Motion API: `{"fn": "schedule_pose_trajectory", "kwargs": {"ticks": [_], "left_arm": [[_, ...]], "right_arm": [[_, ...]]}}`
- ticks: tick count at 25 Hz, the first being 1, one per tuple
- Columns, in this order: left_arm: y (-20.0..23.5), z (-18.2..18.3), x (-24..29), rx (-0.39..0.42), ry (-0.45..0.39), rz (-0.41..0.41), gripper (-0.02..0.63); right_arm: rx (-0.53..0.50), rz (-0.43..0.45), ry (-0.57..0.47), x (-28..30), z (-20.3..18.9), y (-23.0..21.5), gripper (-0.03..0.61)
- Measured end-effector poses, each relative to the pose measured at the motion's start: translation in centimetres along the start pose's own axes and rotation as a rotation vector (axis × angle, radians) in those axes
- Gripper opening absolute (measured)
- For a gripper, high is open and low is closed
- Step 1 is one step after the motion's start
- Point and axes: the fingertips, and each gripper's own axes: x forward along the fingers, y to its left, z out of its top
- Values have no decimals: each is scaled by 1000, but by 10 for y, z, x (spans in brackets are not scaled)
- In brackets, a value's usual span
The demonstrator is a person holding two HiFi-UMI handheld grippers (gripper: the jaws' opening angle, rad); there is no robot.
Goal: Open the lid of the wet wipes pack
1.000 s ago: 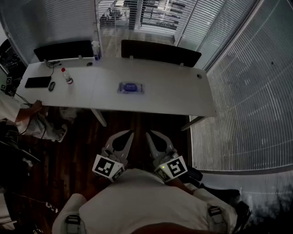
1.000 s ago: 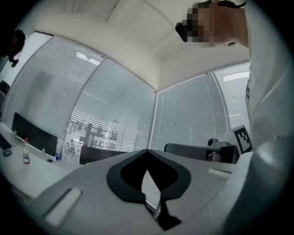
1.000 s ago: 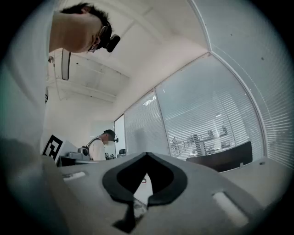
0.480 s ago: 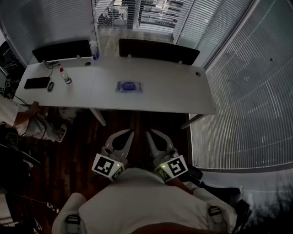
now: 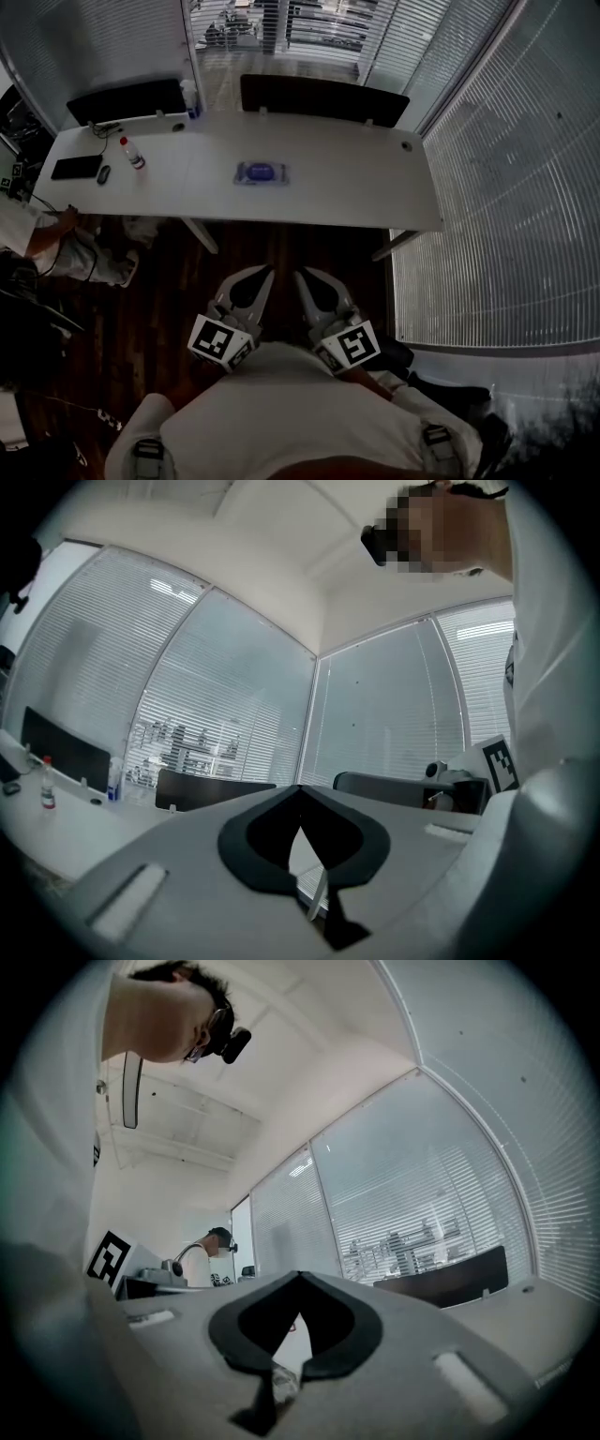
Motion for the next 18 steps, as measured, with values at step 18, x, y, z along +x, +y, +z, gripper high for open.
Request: {"fn": "schedule_pose_trajectory", "kwargs": {"ticks": [18], "left_arm": [[-15,-18,31,11,8,34,3]], "right_arm": [[-33,7,-6,-21,3,-37,0]]}}
